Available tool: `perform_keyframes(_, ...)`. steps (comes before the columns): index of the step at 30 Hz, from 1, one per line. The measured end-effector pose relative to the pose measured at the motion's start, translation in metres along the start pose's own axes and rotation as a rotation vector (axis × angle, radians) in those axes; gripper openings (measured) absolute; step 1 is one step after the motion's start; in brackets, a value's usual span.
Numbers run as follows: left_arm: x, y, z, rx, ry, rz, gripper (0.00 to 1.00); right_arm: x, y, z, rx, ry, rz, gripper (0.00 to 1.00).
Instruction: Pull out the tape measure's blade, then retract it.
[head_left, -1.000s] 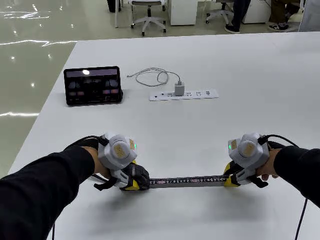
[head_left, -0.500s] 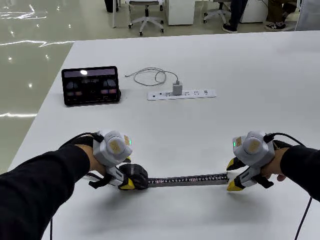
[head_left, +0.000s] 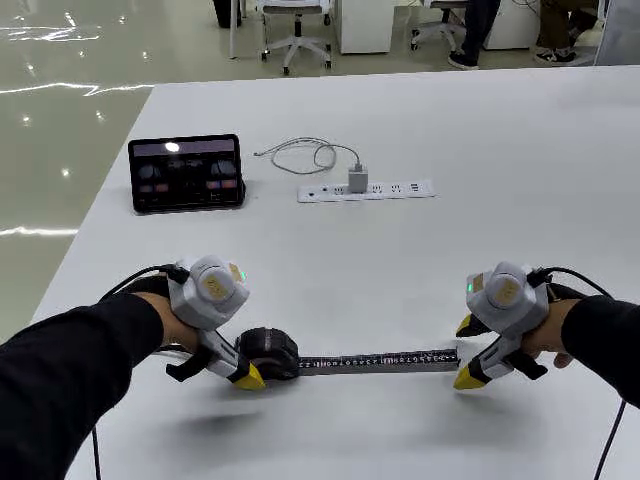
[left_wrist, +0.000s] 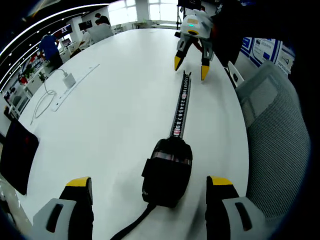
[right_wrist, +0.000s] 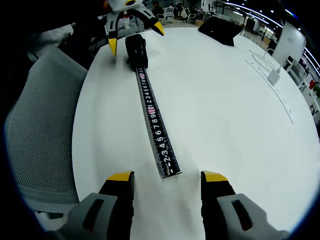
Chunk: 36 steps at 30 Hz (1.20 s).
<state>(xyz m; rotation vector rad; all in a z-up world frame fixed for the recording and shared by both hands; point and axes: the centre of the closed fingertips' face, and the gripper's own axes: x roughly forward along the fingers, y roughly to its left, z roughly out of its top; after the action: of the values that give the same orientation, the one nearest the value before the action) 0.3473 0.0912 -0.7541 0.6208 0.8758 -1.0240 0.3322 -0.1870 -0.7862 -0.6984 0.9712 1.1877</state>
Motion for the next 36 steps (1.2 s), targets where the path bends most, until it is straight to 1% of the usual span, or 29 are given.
perform_keyframes(2,0.001,-0.001,-0.001,-0.018,-0.008,0.008,0.99,0.0,0.0,0.0,0.007,-0.004,-0.005,0.52)
perform_keyframes(5,0.001,0.001,-0.004,-0.09,-0.035,0.022,1.0,-0.002,-0.003,0.001,0.019,-0.017,-0.024,0.56)
perform_keyframes(6,0.0,0.001,-0.005,-0.107,-0.037,0.021,1.0,-0.002,-0.004,0.001,0.025,-0.022,-0.029,0.57)
perform_keyframes(9,-0.002,0.001,-0.007,-0.141,-0.042,0.023,1.0,-0.005,-0.007,0.001,0.062,-0.04,-0.048,0.62)
perform_keyframes(10,-0.004,0.003,-0.008,-0.151,-0.05,0.031,1.0,-0.006,-0.009,0.002,0.086,-0.057,-0.065,0.63)
perform_keyframes(12,-0.007,0.009,-0.007,-0.165,-0.08,0.064,1.0,-0.007,-0.009,0.003,0.102,-0.078,-0.075,0.67)
perform_keyframes(13,-0.009,0.011,-0.007,-0.202,-0.099,0.073,1.0,-0.008,-0.01,0.003,0.104,-0.097,-0.087,0.69)
perform_keyframes(14,-0.011,0.013,-0.006,-0.223,-0.121,0.085,1.0,-0.008,-0.011,0.004,0.111,-0.115,-0.104,0.72)
perform_keyframes(15,-0.014,0.016,-0.005,-0.25,-0.152,0.102,1.0,-0.009,-0.012,0.003,0.125,-0.127,-0.12,0.75)
perform_keyframes(17,-0.018,0.019,-0.006,-0.283,-0.181,0.125,1.0,-0.011,-0.013,0.002,0.157,-0.146,-0.141,0.79)
perform_keyframes(18,-0.021,0.02,-0.007,-0.306,-0.203,0.133,1.0,-0.012,-0.013,0.001,0.179,-0.164,-0.153,0.82)
perform_keyframes(19,-0.023,0.02,-0.006,-0.314,-0.224,0.139,1.0,-0.013,-0.014,-0.001,0.191,-0.167,-0.164,0.84)
perform_keyframes(20,-0.026,0.019,-0.008,-0.337,-0.246,0.149,1.0,-0.014,-0.013,-0.005,0.213,-0.17,-0.177,0.85)
perform_keyframes(21,-0.028,0.017,-0.007,-0.358,-0.267,0.145,1.0,-0.015,-0.012,-0.006,0.222,-0.178,-0.18,0.86)
perform_keyframes(22,-0.03,0.017,-0.005,-0.367,-0.303,0.141,1.0,-0.016,-0.013,-0.007,0.231,-0.192,-0.196,0.87)
perform_keyframes(23,-0.032,0.017,-0.009,-0.375,-0.311,0.15,1.0,-0.017,-0.012,-0.011,0.238,-0.192,-0.208,0.88)
perform_keyframes(24,-0.032,0.015,-0.013,-0.38,-0.298,0.151,1.0,-0.018,-0.011,-0.012,0.247,-0.202,-0.211,0.89)
perform_keyframes(25,-0.032,0.012,-0.018,-0.395,-0.29,0.144,1.0,-0.02,-0.009,-0.012,0.267,-0.227,-0.216,0.89)
perform_keyframes(27,-0.034,0.006,-0.022,-0.388,-0.299,0.142,1.0,-0.022,-0.004,-0.015,0.292,-0.244,-0.203,0.88)
perform_keyframes(28,-0.036,0.003,-0.025,-0.385,-0.299,0.147,1.0,-0.024,-0.001,-0.019,0.298,-0.248,-0.208,0.89)
perform_keyframes(30,-0.039,0.001,-0.033,-0.393,-0.291,0.16,1.0,-0.027,0.001,-0.025,0.302,-0.258,-0.225,0.9)
perform_keyframes(32,-0.043,0.0,-0.038,-0.4,-0.306,0.165,1.0,-0.03,0.007,-0.03,0.333,-0.272,-0.22,0.9)
perform_keyframes(34,-0.046,0.0,-0.045,-0.391,-0.303,0.185,1.0,-0.032,0.009,-0.036,0.32,-0.277,-0.237,0.92)
perform_keyframes(36,-0.053,-0.002,-0.048,-0.364,-0.305,0.216,1.0,-0.036,0.013,-0.039,0.331,-0.29,-0.243,0.91)
